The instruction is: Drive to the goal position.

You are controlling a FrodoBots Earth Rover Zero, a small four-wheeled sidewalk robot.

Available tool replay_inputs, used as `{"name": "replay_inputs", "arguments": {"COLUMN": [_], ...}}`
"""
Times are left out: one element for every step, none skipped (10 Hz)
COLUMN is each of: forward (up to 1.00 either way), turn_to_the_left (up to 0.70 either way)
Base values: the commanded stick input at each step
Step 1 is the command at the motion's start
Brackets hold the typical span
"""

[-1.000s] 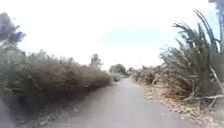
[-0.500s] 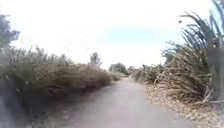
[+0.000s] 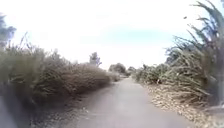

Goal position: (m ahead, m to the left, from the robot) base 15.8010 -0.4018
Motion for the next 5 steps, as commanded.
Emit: {"name": "replay_inputs", "arguments": {"forward": [0.7, 0.7, 0.7, 0.7, 0.7], "turn_to_the_left": [0.0, 0.0, 0.0, 0.0, 0.0]}}
